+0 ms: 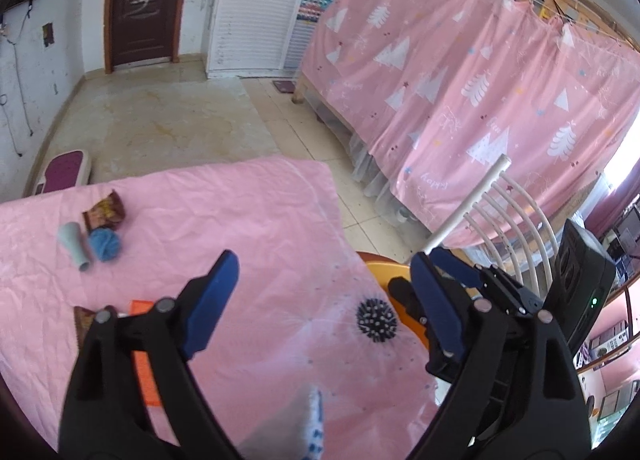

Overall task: Collect trash
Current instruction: 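Move both open grippers back over the remaining items on the bed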

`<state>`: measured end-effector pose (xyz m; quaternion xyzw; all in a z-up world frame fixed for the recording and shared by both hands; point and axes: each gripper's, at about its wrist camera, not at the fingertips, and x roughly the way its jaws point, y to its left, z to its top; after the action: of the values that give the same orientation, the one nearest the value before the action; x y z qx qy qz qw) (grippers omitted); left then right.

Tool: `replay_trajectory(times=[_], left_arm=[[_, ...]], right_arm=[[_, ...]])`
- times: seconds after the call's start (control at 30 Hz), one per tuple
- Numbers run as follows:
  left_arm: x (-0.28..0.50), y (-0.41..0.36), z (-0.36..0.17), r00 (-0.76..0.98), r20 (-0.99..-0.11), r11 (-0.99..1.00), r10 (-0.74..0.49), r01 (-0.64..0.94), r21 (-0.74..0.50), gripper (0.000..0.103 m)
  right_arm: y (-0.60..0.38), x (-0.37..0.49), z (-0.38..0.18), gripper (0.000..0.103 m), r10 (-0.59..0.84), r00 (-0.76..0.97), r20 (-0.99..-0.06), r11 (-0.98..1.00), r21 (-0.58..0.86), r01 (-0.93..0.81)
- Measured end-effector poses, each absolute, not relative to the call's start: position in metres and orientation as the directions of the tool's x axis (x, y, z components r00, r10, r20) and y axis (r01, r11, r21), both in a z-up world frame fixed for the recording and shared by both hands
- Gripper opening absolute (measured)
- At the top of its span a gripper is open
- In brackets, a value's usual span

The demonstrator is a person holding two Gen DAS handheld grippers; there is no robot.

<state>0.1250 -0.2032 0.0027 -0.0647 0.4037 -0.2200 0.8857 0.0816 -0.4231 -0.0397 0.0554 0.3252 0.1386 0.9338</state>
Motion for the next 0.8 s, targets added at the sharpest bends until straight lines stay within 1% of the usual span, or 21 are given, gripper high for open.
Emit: replay_trajectory(times=[0.2,0.47,0.8], left_arm=[[0.134,-0.163,0.001,0.609,-0.698,0.926,-0.377,0.263,-0.271,0.085],[0.137,-0.116,0.003,0.638,-0.695,0.943,-0.331,0.2,-0.265,0.085],[0.132,-0.053,-0.014,0.644,-0.725,0.966,-0.242,0.088,-0.244,0.087]], right_arm=[[-0.391,0.093,-0.036,0.059,0.311,0.732,-0.606,0.95,0.172,-0.261],[-0.347,0.107,-0.03,0.059,0.338,0.71,-0.617,0.937,0.151,-0.315],[-0.288,0.114,-0.041,0.062,0.396,0.649,-0.65,0.902,0.144,-0.406]])
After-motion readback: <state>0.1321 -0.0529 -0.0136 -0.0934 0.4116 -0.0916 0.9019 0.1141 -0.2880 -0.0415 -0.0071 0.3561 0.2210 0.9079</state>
